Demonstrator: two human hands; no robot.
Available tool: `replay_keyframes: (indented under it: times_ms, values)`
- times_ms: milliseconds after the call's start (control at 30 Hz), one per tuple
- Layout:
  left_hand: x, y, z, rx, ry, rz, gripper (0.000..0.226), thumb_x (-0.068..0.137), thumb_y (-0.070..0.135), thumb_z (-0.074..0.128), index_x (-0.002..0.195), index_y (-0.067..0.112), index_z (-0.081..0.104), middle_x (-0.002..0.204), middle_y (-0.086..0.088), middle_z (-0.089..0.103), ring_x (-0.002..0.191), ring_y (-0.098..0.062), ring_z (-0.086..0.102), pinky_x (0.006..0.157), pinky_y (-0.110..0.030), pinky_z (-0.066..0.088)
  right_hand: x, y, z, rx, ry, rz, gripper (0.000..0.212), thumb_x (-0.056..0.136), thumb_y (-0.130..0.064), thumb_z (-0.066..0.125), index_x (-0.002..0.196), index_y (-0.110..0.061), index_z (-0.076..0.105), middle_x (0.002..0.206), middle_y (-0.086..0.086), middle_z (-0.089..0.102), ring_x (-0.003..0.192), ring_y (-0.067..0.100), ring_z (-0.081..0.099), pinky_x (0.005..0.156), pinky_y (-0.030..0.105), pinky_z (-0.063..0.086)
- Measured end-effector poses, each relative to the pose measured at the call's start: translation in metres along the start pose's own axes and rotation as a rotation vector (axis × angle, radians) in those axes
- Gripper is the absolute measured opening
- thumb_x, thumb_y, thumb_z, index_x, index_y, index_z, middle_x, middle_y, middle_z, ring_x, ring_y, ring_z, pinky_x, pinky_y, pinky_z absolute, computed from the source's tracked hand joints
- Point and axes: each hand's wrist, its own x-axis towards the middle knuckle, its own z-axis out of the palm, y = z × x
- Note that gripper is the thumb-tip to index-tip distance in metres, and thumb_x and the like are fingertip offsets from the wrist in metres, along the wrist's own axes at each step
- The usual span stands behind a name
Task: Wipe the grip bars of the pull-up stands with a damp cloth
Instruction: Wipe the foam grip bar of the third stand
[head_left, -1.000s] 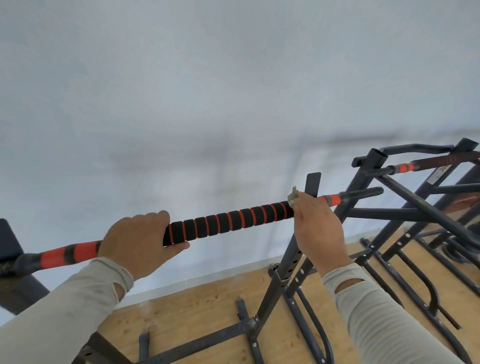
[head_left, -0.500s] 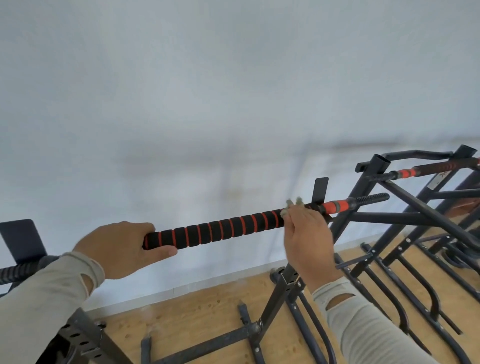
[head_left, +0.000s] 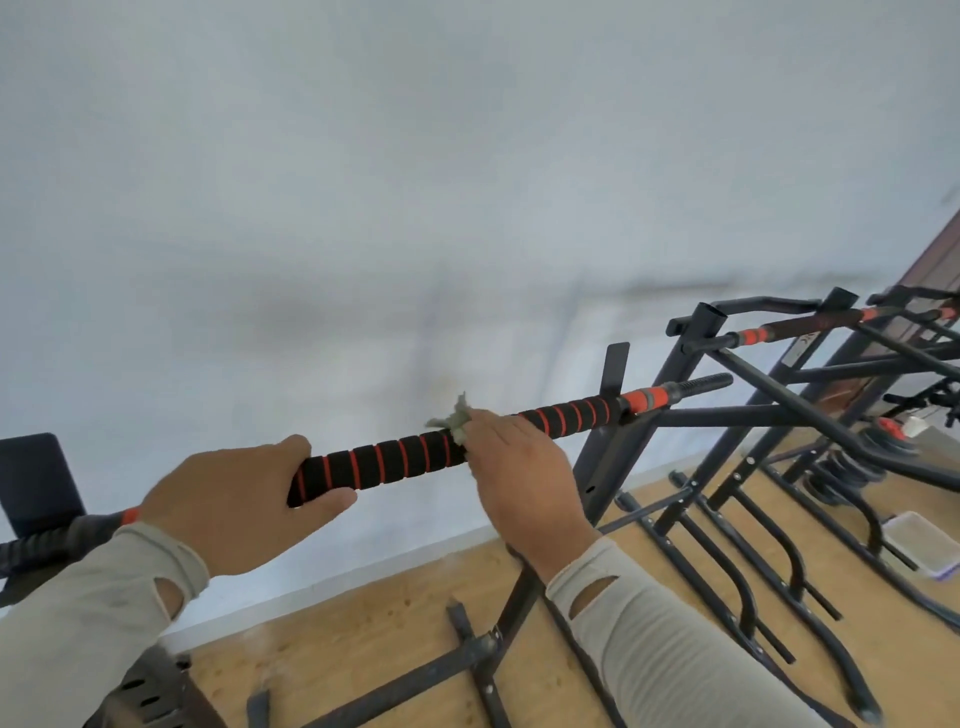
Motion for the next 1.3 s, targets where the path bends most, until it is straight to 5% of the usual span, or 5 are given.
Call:
replay_keyframes:
  times_ms: [400,733,867,1033,1300]
  values:
    - [0.001,-0.016,-0.011,-0.178,-0.221,0.071,0.027,0.095,0.064,0.046,0.096,0.037,0.046,0.08,0.009,0.061,0.069,-0.01,0.06,0.065,-0.028,0.049,0.014,0.076,-0.04,-0.125,-0.173,0.545,0.025,0.104,-0.018,0.049,0.083,-0.015,0.062,0.067,-0.004,0.059,0.065,0.016,0.058,0.066,0.036,0.056]
    - [-0.004,-0.017,-0.009,-0.335,-0.23,0.005,0.048,0.08,0.066,0.067,0.105,0.038,0.037,0.083,0.008,0.064,0.067,-0.016,0.062,0.065,-0.033,0.052,0.017,-0.107,0.009,0.255,0.11,0.081,0.018,0.083,0.0,0.06,0.077,-0.016,0.065,0.073,-0.001,0.064,0.074,0.022,0.062,0.082,0.033,0.053]
    - [-0.006,-0.02,-0.002,-0.298,-0.17,0.038,0.048,0.079,0.047,0.069,0.11,0.032,0.036,0.077,0.011,0.065,0.066,-0.009,0.062,0.058,-0.026,0.043,0.018,-0.152,0.028,0.394,0.047,-0.101,0.019,0.092,-0.004,0.053,0.093,-0.01,0.071,0.102,0.01,0.075,0.109,0.027,0.067,0.107,0.04,0.046]
    - [-0.009,-0.023,0.0,-0.26,-0.158,0.041,0.054,0.084,0.064,0.059,0.126,0.048,0.028,0.096,0.02,0.065,0.079,-0.002,0.063,0.079,-0.031,0.053,0.007,-0.096,0.021,0.268,0.094,-0.225,0.023,0.096,-0.003,0.057,0.113,-0.008,0.071,0.122,0.009,0.073,0.119,0.024,0.065,0.111,0.037,0.047]
    - [-0.009,-0.025,-0.002,-0.252,-0.162,0.051,0.02,0.097,0.059,0.039,0.102,0.045,0.052,0.075,0.011,0.066,0.064,-0.006,0.064,0.067,-0.03,0.055,0.008,0.051,-0.033,-0.225,-0.233,0.245,0.013,0.093,-0.012,0.062,0.1,-0.022,0.065,0.085,-0.007,0.067,0.081,0.017,0.064,0.077,0.032,0.058]
